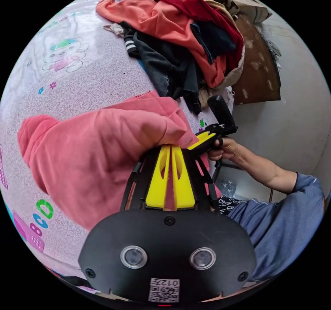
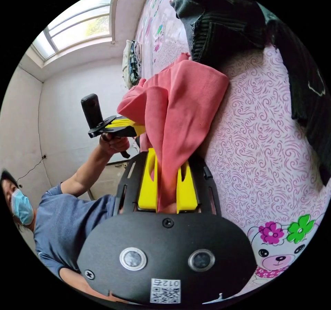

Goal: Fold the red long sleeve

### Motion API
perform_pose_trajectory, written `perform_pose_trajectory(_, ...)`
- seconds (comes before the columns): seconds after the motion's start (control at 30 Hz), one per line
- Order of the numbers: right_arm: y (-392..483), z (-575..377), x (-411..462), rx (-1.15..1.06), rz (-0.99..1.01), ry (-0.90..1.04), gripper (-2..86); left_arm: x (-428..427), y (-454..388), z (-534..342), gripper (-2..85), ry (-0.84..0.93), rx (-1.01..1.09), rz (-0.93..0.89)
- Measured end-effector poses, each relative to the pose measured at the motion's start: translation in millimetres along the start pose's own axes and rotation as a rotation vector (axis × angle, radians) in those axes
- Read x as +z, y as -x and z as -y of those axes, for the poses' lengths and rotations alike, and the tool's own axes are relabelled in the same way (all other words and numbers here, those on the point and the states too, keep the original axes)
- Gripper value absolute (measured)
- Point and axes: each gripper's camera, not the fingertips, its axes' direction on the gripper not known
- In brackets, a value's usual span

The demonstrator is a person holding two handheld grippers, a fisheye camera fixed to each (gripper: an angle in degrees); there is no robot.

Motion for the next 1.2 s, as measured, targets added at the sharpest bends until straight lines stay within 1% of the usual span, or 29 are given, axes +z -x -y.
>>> perform_pose_trajectory(0.1, 18.6, 3.2, 8.6, -0.008, -0.057, -0.011, 3.5, -43.2, 14.1, -42.6, 0.2, -0.091, -0.072, 0.063)
perform_pose_trajectory(0.17, 35.4, 5.5, 17.4, 0.001, -0.081, -0.025, 2.0, -73.9, 35.2, -100.3, 0.6, -0.153, -0.214, 0.087)
perform_pose_trajectory(0.2, 40.0, 6.2, 20.1, 0.001, -0.093, -0.028, 1.7, -79.2, 40.8, -117.1, 0.8, -0.167, -0.253, 0.084)
perform_pose_trajectory(0.23, 49.0, 8.1, 26.0, -0.003, -0.121, -0.029, 1.3, -85.5, 51.9, -151.3, 1.3, -0.179, -0.334, 0.071)
perform_pose_trajectory(0.27, 57.6, 10.4, 32.6, -0.010, -0.153, -0.029, 1.0, -86.6, 61.8, -184.8, 2.0, -0.188, -0.407, 0.047)
perform_pose_trajectory(0.3, 61.2, 11.7, 35.8, -0.013, -0.167, -0.029, 0.9, -85.6, 66.2, -200.7, 2.8, -0.195, -0.439, 0.026)
perform_pose_trajectory(0.37, 70.9, 18.3, 48.1, -0.019, -0.205, -0.022, 0.5, -74.0, 83.7, -254.0, 6.2, -0.242, -0.569, -0.103)
perform_pose_trajectory(0.4, 72.0, 20.1, 50.9, -0.018, -0.213, -0.021, 0.5, -70.4, 87.7, -264.2, 7.0, -0.263, -0.593, -0.145)
perform_pose_trajectory(0.47, 73.4, 27.1, 60.9, -0.015, -0.226, -0.013, 0.4, -62.2, 101.9, -293.6, 10.6, -0.380, -0.657, -0.265)
perform_pose_trajectory(0.5, 73.1, 28.8, 63.0, -0.016, -0.226, -0.013, 0.4, -61.6, 105.3, -298.5, 11.5, -0.413, -0.661, -0.288)
perform_pose_trajectory(0.57, 67.6, 36.2, 71.2, -0.004, -0.221, -0.013, 0.4, -58.8, 120.8, -310.7, 14.2, -0.492, -0.639, -0.404)
perform_pose_trajectory(0.63, 61.3, 42.2, 77.2, 0.001, -0.219, -0.013, 0.4, -59.5, 132.1, -316.5, 14.7, -0.534, -0.614, -0.461)
perform_pose_trajectory(0.73, 50.2, 50.5, 86.6, 0.011, -0.216, -0.018, 0.4, -66.6, 150.3, -320.3, 14.4, -0.583, -0.589, -0.523)
perform_pose_trajectory(0.8, 44.7, 55.2, 92.2, 0.012, -0.213, -0.021, 0.4, -73.4, 158.4, -316.8, 14.3, -0.578, -0.571, -0.535)
perform_pose_trajectory(0.9, 35.6, 63.8, 100.7, 0.008, -0.206, -0.020, 0.4, -84.9, 160.7, -297.6, 14.2, -0.491, -0.507, -0.518)
perform_pose_trajectory(0.97, 26.2, 71.0, 106.8, 0.011, -0.197, -0.019, 0.4, -85.2, 156.7, -275.8, 13.9, -0.357, -0.436, -0.499)
perform_pose_trajectory(1.07, 14.4, 78.7, 112.2, 0.019, -0.185, -0.031, 0.4, -92.0, 161.5, -267.1, 12.2, -0.277, -0.426, -0.441)
perform_pose_trajectory(1.2, 4.7, 86.8, 123.0, 0.006, -0.174, -0.026, 0.3, -102.9, 177.3, -271.9, 10.0, -0.265, -0.408, -0.528)
